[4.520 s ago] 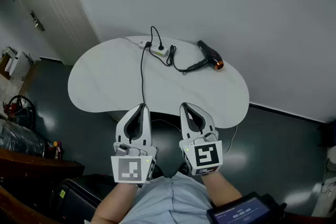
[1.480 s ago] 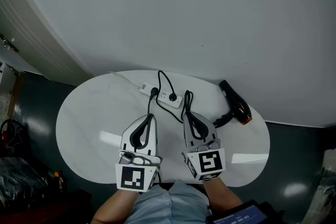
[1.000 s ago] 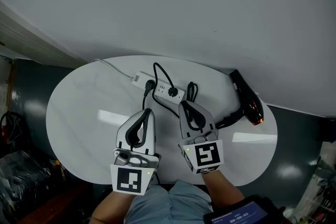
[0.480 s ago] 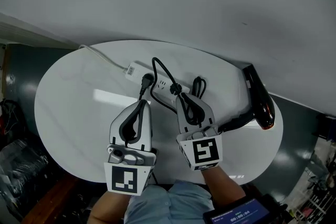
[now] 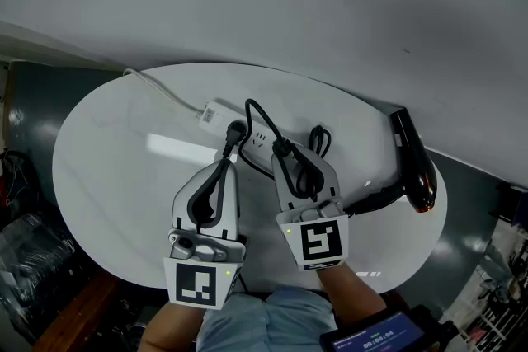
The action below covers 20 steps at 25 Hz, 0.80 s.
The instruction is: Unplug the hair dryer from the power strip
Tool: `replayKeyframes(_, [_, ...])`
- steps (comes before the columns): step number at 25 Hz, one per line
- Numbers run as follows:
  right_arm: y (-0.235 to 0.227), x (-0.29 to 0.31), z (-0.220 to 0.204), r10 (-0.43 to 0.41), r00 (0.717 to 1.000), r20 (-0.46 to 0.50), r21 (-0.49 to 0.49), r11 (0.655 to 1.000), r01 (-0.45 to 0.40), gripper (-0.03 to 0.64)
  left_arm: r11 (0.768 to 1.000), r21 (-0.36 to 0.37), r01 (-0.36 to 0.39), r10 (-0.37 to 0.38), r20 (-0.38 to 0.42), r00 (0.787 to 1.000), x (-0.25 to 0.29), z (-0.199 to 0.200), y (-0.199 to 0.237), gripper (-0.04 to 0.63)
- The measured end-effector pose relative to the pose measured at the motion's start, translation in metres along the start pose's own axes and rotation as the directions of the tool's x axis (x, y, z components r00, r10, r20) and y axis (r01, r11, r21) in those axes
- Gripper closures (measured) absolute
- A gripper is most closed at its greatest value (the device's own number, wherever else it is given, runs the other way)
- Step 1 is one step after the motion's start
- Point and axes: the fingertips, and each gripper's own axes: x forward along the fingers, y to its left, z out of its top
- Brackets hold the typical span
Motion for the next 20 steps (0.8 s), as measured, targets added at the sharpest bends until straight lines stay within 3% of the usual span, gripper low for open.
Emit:
replayKeyframes(6, [0.002, 0.005, -0.005, 0.004, 0.999, -0.042, -0.045, 0.999, -0.006, 0.518, 1.000, -0.009, -0.009, 0.009, -0.010, 1.000, 0.001, -0.002, 0.004, 0.597])
replayKeyframes(14, [0.002, 0.004, -0.013, -0.035, 0.993, -0.111, -0.021, 0.999, 0.033, 0.550, 1.000, -0.017, -0.007, 0.007, -0.005, 1.000, -0.004, 0.000, 0.002, 0.597])
replayKeyframes(20, [0.006, -0.002, 0.014, -0.021, 1.000, -0.005, -0.103, 0.994, 0.021, 0.554, 1.000, -0.011, -0.008, 0.008, 0.019, 1.000, -0.012, 0.010, -0.001, 0.597])
